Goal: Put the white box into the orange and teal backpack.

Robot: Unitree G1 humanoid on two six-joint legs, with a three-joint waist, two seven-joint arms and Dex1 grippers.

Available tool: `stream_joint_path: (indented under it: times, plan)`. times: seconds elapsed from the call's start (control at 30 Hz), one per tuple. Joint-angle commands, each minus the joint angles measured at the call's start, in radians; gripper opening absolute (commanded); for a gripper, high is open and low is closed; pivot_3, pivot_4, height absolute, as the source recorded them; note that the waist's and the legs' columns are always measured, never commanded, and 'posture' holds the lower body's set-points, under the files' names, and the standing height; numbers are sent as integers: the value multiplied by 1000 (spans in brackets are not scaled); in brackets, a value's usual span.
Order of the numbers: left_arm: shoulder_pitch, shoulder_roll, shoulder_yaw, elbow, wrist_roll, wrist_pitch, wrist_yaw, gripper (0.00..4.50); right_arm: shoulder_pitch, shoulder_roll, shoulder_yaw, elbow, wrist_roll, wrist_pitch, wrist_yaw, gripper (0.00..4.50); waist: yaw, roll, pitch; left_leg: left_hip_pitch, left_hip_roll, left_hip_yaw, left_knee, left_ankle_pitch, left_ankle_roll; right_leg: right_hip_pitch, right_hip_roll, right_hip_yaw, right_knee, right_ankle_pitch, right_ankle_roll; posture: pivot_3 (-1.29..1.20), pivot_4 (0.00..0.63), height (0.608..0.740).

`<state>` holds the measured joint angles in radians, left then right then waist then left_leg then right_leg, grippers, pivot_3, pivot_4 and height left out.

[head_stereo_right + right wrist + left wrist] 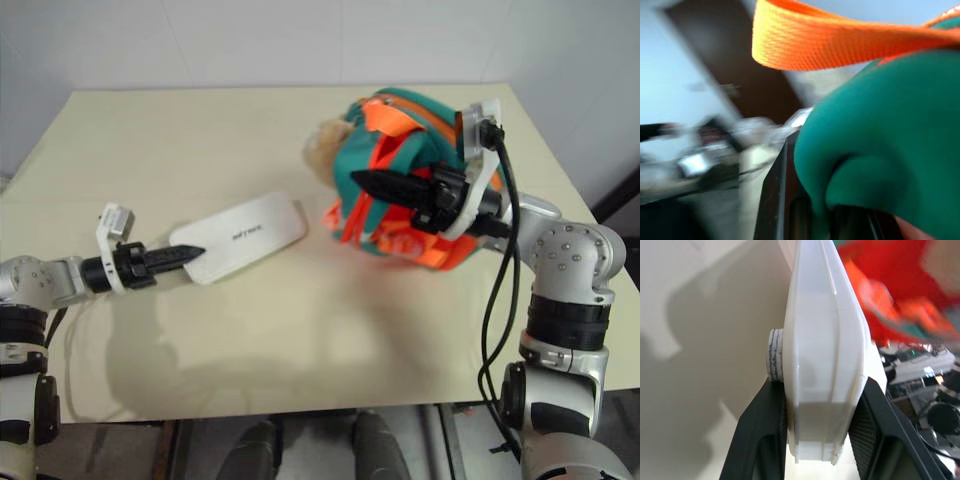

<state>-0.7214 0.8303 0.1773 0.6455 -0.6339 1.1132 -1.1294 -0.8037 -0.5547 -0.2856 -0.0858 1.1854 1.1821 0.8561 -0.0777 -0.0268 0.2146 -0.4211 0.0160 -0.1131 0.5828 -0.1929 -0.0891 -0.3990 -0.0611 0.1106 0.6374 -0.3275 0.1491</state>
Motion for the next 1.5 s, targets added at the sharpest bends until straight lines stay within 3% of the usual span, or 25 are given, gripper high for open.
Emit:
stream_joint_path:
  times: [0.03, 0.17, 0.23, 0.47, 0.8, 1.1, 1.37, 1.5]
  plan:
    - [1, 39, 33, -2, 0, -38, -52, 1271, -24, -40, -64, -74, 286, 96, -73, 73, 3, 0, 0, 0, 0, 0, -1, 0, 0, -1, 0, 0, 0, 0, 0, 0, 150, 740]
    - [50, 66, 54, -24, -9, -65, -93, 1271, 60, -163, -48, -99, 519, 156, -152, 73, 17, 0, 0, -1, 0, 0, -2, 0, 0, -2, -1, 0, -1, -1, -1, 0, 150, 740]
    - [82, 73, 75, -51, -21, -80, -113, 1271, 117, -239, -41, -109, 564, 180, -150, 73, 22, 0, 0, -1, 0, 0, -3, 0, 0, -2, -1, -1, -2, -2, -2, 0, 150, 740]
    - [174, 59, 160, -229, -90, -110, -146, 1271, 212, -388, -4, -80, 347, 160, 34, 73, 35, -1, 0, -1, 0, 0, 1, 0, 0, -2, -1, -1, 0, -2, -2, 0, 150, 740]
    - [268, 91, 335, -541, -300, -5, -135, 1271, 213, -383, 60, -69, 160, 87, 203, 73, 35, -1, 0, -1, 0, 1, 2, 0, 0, -1, -1, 0, -1, -2, -2, 0, 150, 740]
    - [244, 108, 449, -616, -458, 78, -53, 1271, 194, -359, 116, -47, 72, 48, 268, 73, 35, -1, 0, -1, 0, 1, 3, 0, 0, 0, 0, 0, -1, -2, -2, 0, 150, 740]
    - [250, 126, 402, -687, -530, 111, -48, 1271, 168, -331, 135, -37, 29, 46, 285, 73, 34, -1, 0, -1, 0, 1, 3, 0, 0, 0, 0, 0, -1, -2, -1, 0, 150, 740]
    - [268, 152, 321, -669, -422, -7, -105, 1271, 164, -317, 134, -43, 21, 46, 279, 73, 28, -1, 0, 0, 0, 1, 3, 0, 0, 0, 0, 0, -1, -2, -1, 0, 150, 740]
